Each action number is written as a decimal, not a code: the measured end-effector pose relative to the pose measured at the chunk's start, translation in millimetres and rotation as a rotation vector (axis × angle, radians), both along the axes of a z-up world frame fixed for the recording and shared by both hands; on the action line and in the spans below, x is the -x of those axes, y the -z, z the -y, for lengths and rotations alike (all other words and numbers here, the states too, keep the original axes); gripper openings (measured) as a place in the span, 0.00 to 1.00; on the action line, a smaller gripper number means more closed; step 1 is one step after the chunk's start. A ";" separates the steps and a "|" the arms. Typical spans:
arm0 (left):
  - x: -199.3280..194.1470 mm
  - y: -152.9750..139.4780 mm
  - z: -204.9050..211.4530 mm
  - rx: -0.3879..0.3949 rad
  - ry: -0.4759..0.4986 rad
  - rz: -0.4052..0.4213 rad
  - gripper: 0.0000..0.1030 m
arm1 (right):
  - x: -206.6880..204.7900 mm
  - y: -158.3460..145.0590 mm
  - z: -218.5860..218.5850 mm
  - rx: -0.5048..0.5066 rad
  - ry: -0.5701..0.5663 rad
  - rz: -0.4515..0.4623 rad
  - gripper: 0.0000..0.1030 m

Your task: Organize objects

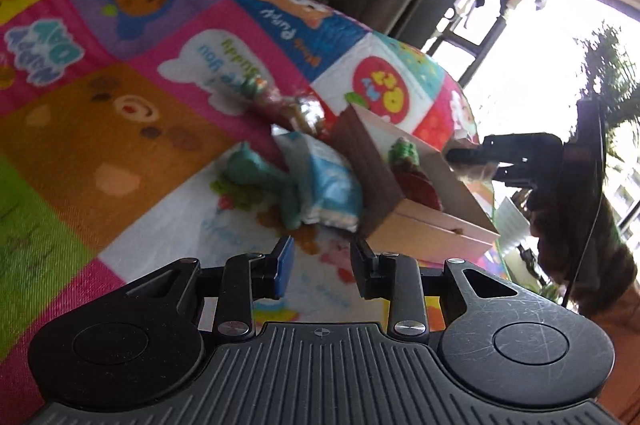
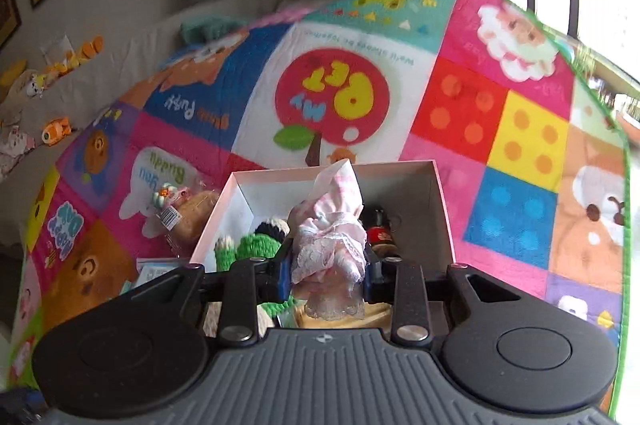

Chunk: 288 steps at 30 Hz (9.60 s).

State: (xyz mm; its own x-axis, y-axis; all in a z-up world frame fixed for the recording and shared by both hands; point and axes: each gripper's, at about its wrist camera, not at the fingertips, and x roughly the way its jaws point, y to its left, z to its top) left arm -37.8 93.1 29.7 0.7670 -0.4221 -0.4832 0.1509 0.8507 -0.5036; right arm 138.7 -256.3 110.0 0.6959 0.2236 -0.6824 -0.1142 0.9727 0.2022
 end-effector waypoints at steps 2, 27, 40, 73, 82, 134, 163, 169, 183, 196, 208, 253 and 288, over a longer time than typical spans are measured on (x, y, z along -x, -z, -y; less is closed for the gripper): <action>-0.1 4.1 -3.3 0.011 -0.001 -0.005 0.33 | -16.3 5.2 -4.6 0.020 -0.009 -0.069 0.38; -39.3 31.3 -73.2 0.085 -0.292 0.057 0.33 | -109.5 10.6 -213.2 0.153 -0.187 -0.099 0.78; -39.8 35.1 -75.6 0.133 -0.263 0.041 0.33 | -150.3 51.5 -236.4 0.192 -0.277 -0.238 0.56; 6.2 -24.8 74.8 -0.303 0.232 -0.067 0.34 | 176.7 93.0 11.9 0.137 0.049 0.122 1.00; -22.3 4.8 134.7 -0.463 0.248 -0.191 0.66 | 183.5 93.8 26.0 0.032 0.044 0.137 1.00; 55.7 -12.5 -44.0 0.005 -0.117 -0.039 0.56 | 184.4 69.5 -48.7 0.192 -0.200 0.136 0.60; -46.2 -73.7 129.8 -0.189 0.190 0.007 0.56 | 219.6 45.4 42.7 -0.028 -0.144 0.255 0.52; -133.3 -59.6 217.3 -0.155 0.172 0.028 0.56 | 224.3 29.1 76.8 -0.077 -0.038 0.358 0.52; -118.3 -37.1 235.2 -0.293 0.227 -0.010 0.58 | 212.4 44.9 102.5 -0.106 0.033 0.321 0.52; -20.8 -40.3 58.8 -0.138 0.070 0.055 0.56 | 124.8 -55.8 70.9 -0.086 -0.052 0.407 0.52; -16.7 -5.5 -13.2 -0.022 -0.049 0.030 0.56 | -27.5 -71.0 -21.1 0.040 -0.068 0.181 0.75; -24.8 26.0 -53.7 0.041 -0.251 0.043 0.56 | 155.4 22.5 -38.0 0.149 -0.140 0.110 0.52; -12.4 11.0 -0.6 -0.105 -0.092 -0.004 0.56 | 53.0 36.9 20.7 0.059 0.005 0.191 0.38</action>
State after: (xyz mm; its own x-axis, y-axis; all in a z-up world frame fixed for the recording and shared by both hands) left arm -25.4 93.7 18.7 0.7981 -0.2966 -0.5244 0.0674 0.9089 -0.4115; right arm 85.8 -277.0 73.1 0.8148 0.1839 -0.5498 -0.1405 0.9827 0.1205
